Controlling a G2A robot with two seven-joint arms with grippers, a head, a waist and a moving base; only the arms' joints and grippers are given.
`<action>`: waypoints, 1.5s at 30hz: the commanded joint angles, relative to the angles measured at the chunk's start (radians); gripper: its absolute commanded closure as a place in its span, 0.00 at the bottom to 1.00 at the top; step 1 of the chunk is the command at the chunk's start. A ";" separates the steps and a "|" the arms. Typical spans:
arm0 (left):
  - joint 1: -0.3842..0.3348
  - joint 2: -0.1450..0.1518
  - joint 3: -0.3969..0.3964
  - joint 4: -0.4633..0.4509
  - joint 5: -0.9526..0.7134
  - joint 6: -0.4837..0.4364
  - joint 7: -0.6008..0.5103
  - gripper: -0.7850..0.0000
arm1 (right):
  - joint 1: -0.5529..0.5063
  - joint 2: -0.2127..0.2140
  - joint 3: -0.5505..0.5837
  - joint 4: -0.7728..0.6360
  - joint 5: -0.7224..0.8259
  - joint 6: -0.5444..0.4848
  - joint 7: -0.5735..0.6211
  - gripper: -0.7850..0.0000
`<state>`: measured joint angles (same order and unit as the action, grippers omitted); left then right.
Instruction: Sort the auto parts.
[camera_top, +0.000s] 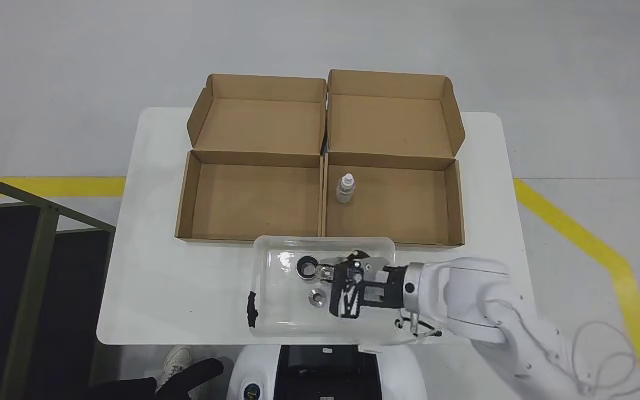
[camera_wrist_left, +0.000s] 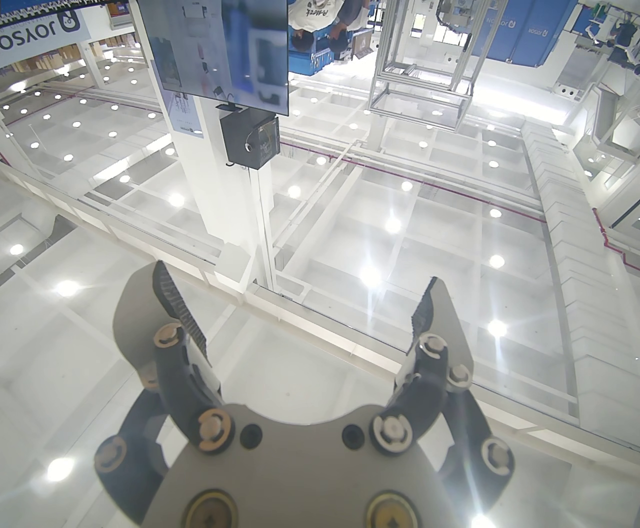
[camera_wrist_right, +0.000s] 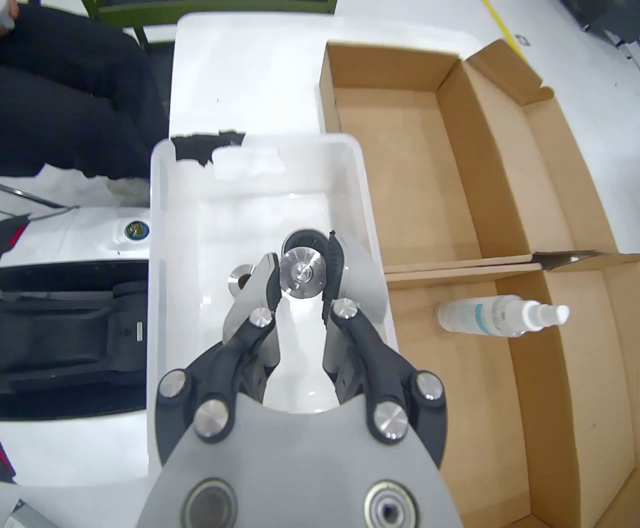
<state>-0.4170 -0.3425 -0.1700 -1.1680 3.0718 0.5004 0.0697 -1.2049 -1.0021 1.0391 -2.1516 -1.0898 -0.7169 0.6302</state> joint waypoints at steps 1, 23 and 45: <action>0.000 0.000 0.000 0.000 0.000 0.000 0.000 0.00 | 0.001 0.000 0.017 -0.005 0.014 0.005 -0.052 1.00; 0.000 0.000 0.000 0.000 0.000 0.000 0.000 0.00 | 0.036 -0.015 0.111 -0.054 0.080 0.038 -0.437 1.00; 0.000 0.000 0.000 0.000 0.000 0.000 0.000 0.00 | -0.009 -0.016 0.188 0.023 0.092 -0.036 -0.584 1.00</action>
<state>-0.4170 -0.3425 -0.1700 -1.1680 3.0718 0.5004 0.0697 -1.2128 -1.0175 1.2287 -2.1337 -0.9954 -0.7570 0.0375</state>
